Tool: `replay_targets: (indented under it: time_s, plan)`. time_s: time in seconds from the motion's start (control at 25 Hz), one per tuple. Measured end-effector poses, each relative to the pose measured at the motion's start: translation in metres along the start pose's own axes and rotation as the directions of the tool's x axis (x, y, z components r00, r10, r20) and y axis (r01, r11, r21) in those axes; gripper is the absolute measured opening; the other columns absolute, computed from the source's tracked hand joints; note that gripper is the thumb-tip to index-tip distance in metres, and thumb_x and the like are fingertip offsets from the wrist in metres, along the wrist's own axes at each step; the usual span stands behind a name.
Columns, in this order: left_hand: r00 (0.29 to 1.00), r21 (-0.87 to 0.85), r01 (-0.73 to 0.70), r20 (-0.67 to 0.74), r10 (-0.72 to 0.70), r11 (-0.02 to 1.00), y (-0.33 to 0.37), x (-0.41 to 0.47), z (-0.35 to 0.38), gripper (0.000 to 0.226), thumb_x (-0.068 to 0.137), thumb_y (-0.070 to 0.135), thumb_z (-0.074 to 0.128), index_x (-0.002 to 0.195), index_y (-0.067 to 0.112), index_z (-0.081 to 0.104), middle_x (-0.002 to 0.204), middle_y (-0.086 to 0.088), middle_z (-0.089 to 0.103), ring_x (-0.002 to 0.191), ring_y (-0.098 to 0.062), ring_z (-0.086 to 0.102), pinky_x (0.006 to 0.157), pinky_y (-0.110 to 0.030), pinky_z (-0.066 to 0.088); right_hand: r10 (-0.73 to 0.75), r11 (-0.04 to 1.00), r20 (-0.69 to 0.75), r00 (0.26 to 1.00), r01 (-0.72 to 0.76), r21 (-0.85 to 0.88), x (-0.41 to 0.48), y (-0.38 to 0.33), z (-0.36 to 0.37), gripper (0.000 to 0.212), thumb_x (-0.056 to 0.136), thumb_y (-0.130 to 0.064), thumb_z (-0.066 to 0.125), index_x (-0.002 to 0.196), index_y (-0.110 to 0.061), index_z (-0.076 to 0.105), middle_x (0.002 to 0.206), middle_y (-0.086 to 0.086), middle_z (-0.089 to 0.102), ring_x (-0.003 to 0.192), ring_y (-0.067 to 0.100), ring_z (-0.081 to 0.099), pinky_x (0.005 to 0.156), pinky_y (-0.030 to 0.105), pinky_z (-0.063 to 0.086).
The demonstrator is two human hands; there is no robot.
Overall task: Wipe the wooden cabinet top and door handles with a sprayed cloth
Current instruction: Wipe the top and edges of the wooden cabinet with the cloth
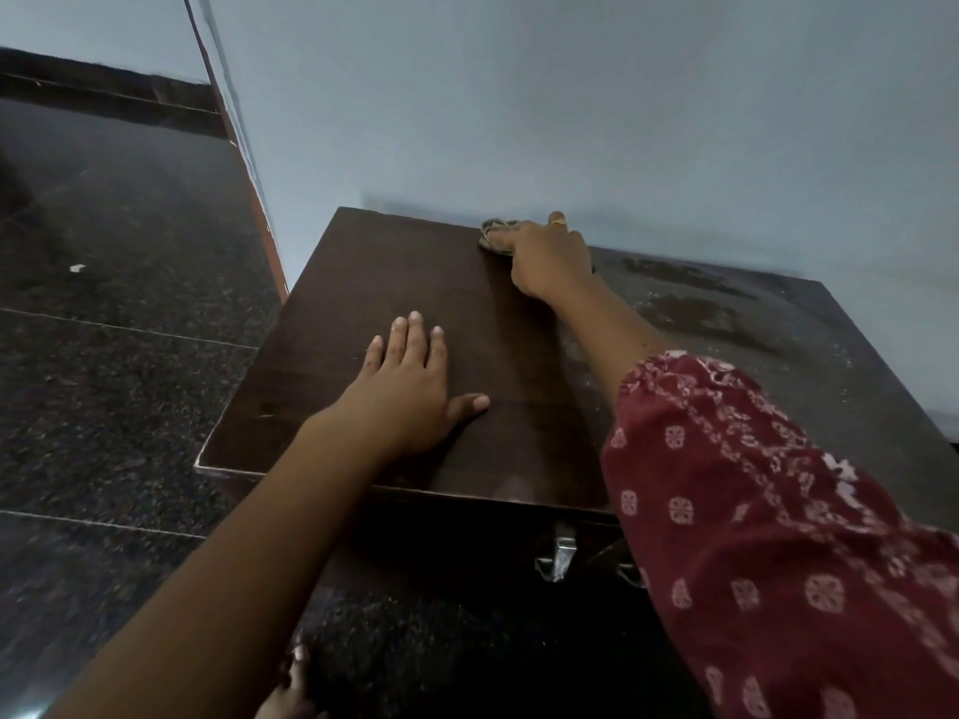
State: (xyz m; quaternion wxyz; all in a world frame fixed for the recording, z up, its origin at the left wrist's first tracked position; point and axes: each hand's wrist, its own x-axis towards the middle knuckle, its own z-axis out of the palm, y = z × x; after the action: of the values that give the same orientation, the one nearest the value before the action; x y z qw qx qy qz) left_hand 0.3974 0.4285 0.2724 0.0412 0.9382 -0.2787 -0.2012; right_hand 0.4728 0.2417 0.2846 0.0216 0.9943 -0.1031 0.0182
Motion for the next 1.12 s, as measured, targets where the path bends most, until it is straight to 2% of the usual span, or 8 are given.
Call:
replay_targets:
  time_s: [0.28,0.44,0.6,0.72,0.84,0.96,1.04,1.12]
  plan:
    - [1.0,-0.024,0.006,0.004,-0.006,1.0,0.003,-0.002,-0.004,0.084,0.092,0.055,0.031,0.149,0.009,-0.009,0.157,-0.017,-0.019,0.146,-0.027,-0.017,0.12,-0.04,-0.005,-0.074,0.997,-0.019,0.997,0.074,0.01,-0.092,0.0,-0.002,0.052,0.096,-0.01,0.036,0.137,-0.041,0.038,0.15,-0.001,0.037,0.137,0.039,0.025,0.107,0.052,0.031]
    - [1.0,-0.039,0.011,-0.007,-0.012,0.999,0.003,-0.004,-0.005,0.082,0.093,0.053,0.033,0.149,0.008,-0.007,0.158,-0.015,-0.017,0.147,-0.025,-0.017,0.12,-0.039,-0.005,-0.157,0.987,-0.063,0.985,0.159,0.015,-0.159,-0.002,0.001,0.053,0.096,-0.01,0.037,0.136,-0.043,0.038,0.15,-0.005,0.037,0.131,0.039,0.031,0.104,0.047,0.034]
    - [0.999,-0.031,-0.034,-0.01,0.033,0.999,0.008,-0.002,-0.005,0.074,0.097,0.044,0.031,0.149,0.006,-0.005,0.159,-0.013,-0.015,0.147,-0.023,-0.014,0.12,-0.039,-0.004,-0.37,0.927,-0.202,0.907,0.373,-0.024,-0.216,0.006,0.004,0.055,0.074,-0.001,0.065,0.12,-0.032,0.061,0.125,0.003,0.065,0.085,0.038,0.059,0.069,0.04,0.052]
    - [0.996,-0.025,-0.086,-0.025,0.086,0.996,0.012,-0.002,-0.003,0.067,0.098,0.039,0.029,0.149,0.008,-0.003,0.16,-0.01,-0.012,0.148,-0.021,-0.013,0.12,-0.039,-0.004,-0.467,0.884,-0.15,0.871,0.461,-0.075,-0.244,0.025,0.008,0.052,0.075,-0.004,0.058,0.12,-0.031,0.06,0.124,0.002,0.066,0.08,0.034,0.06,0.062,0.037,0.051]
    - [0.991,-0.022,-0.126,-0.036,0.125,0.992,0.019,-0.004,0.0,0.069,0.097,0.042,0.031,0.15,0.011,-0.001,0.16,-0.007,-0.01,0.148,-0.02,-0.01,0.12,-0.039,-0.002,-0.491,0.871,-0.157,0.857,0.481,-0.099,-0.258,0.047,0.005,0.054,0.077,-0.013,0.034,0.12,-0.033,0.059,0.126,-0.002,0.065,0.08,0.03,0.06,0.061,0.033,0.051]
    - [0.99,-0.024,-0.141,-0.03,0.14,0.99,0.027,-0.004,0.001,0.07,0.097,0.044,0.031,0.15,0.012,0.0,0.16,-0.006,-0.01,0.148,-0.019,-0.009,0.12,-0.04,-0.002,-0.442,0.897,-0.146,0.885,0.437,-0.069,-0.248,0.058,0.003,0.052,0.078,-0.011,0.035,0.118,-0.03,0.062,0.125,-0.001,0.065,0.079,0.035,0.061,0.061,0.038,0.052]
    - [0.99,-0.01,-0.134,-0.033,0.134,0.991,0.03,-0.004,0.001,0.07,0.096,0.044,0.032,0.15,0.012,0.0,0.16,-0.006,-0.01,0.148,-0.019,-0.009,0.12,-0.042,-0.002,-0.397,0.918,-0.107,0.912,0.392,-0.06,-0.232,0.057,0.0,0.052,0.081,-0.005,0.042,0.123,-0.03,0.059,0.132,0.001,0.06,0.088,0.042,0.059,0.07,0.042,0.051]
    - [0.991,-0.007,-0.128,-0.038,0.128,0.992,0.032,-0.002,0.002,0.071,0.096,0.045,0.032,0.15,0.012,0.0,0.16,-0.006,-0.01,0.148,-0.02,-0.008,0.12,-0.042,-0.002,-0.325,0.946,-0.021,0.946,0.324,-0.023,-0.209,0.055,-0.005,0.054,0.09,-0.003,0.041,0.134,-0.034,0.047,0.147,-0.003,0.044,0.109,0.044,0.048,0.087,0.044,0.044]
